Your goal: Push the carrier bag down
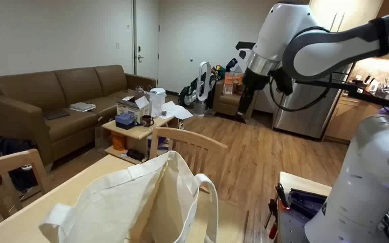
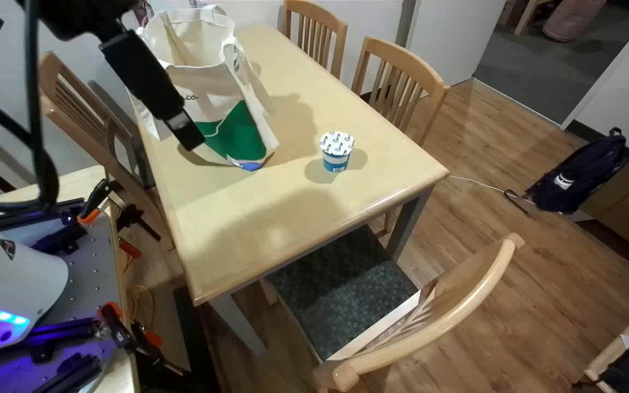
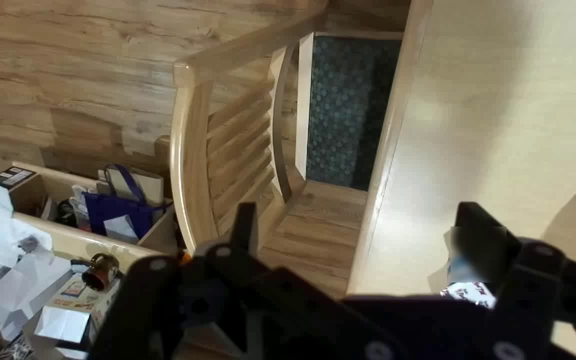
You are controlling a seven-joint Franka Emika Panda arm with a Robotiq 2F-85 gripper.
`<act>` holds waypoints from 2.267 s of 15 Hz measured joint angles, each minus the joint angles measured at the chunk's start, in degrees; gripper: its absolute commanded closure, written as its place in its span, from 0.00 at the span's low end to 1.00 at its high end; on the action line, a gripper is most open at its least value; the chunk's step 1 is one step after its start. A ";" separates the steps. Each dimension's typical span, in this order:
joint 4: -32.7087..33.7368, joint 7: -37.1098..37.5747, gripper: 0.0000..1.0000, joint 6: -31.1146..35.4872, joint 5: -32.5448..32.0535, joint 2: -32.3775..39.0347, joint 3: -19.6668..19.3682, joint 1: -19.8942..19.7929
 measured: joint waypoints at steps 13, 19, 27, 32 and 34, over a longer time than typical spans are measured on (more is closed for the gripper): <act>3.92 -2.71 0.00 43.76 9.59 19.07 -18.47 20.76; 11.08 -20.62 0.00 43.46 34.76 23.33 -31.73 49.89; 17.40 -28.36 0.00 36.07 37.79 24.58 -43.35 60.78; 26.53 -41.62 0.00 17.62 42.35 25.77 -58.41 74.99; 32.55 -46.70 0.00 7.82 43.83 28.14 -68.58 83.62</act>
